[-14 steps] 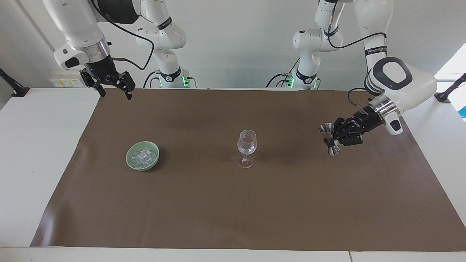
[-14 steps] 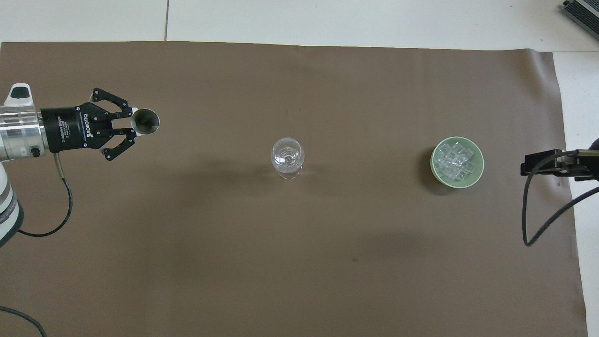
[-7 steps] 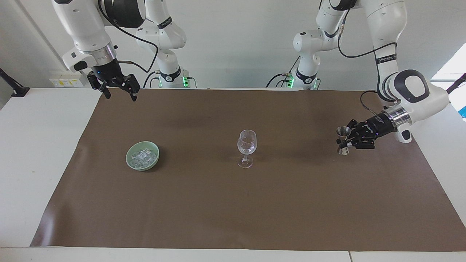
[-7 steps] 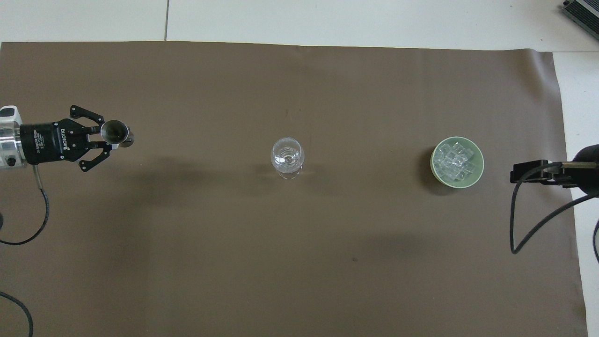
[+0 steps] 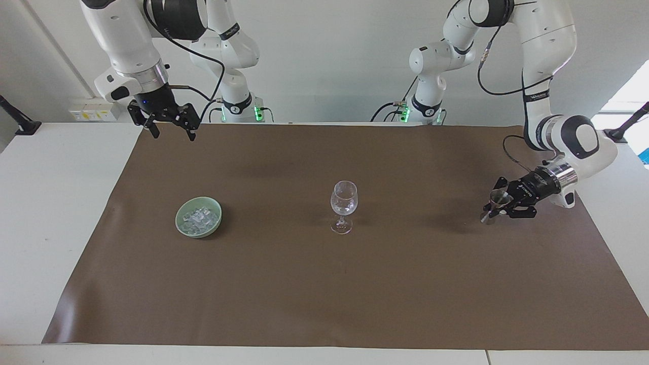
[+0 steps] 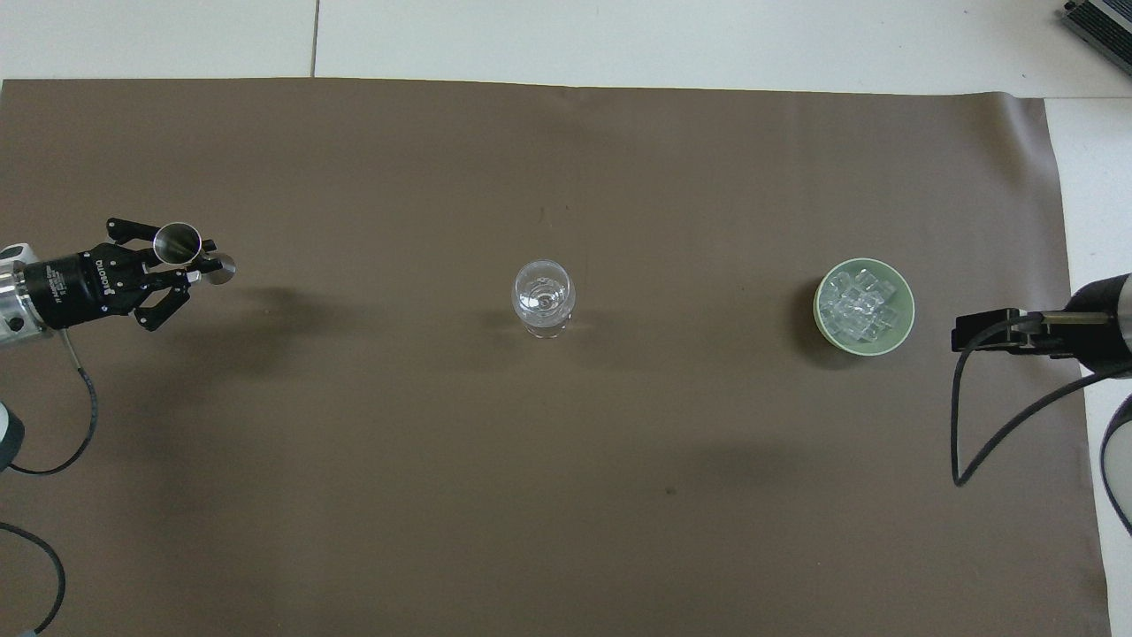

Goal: Pour wine and add ice with both arms

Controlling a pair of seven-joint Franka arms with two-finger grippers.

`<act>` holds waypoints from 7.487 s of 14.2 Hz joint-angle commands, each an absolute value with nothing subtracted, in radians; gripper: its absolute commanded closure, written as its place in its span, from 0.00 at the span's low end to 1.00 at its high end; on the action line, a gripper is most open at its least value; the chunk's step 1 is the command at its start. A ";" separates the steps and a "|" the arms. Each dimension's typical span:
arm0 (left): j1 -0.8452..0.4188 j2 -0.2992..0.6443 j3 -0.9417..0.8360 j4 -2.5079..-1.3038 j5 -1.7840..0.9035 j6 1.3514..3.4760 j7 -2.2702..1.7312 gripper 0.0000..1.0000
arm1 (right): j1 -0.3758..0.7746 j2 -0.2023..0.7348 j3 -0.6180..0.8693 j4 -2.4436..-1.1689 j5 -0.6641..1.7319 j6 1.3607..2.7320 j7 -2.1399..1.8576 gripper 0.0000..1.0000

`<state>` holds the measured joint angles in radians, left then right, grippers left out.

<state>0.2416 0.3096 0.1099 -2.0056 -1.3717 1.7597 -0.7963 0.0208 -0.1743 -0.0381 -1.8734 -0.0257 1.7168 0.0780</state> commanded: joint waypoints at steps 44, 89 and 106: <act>0.383 0.410 0.118 -2.121 -1.415 1.641 -0.673 0.00 | 0.021 0.149 -0.038 -2.141 -0.029 2.396 -0.061 0.09; -0.068 -0.078 0.123 -1.551 -0.121 1.602 -0.120 0.00 | 0.046 0.052 0.199 -1.773 0.081 2.026 0.464 1.00; -0.092 -0.095 0.109 -1.545 -0.015 1.505 0.048 0.00 | 0.282 0.163 0.261 -1.781 0.250 2.499 0.890 1.00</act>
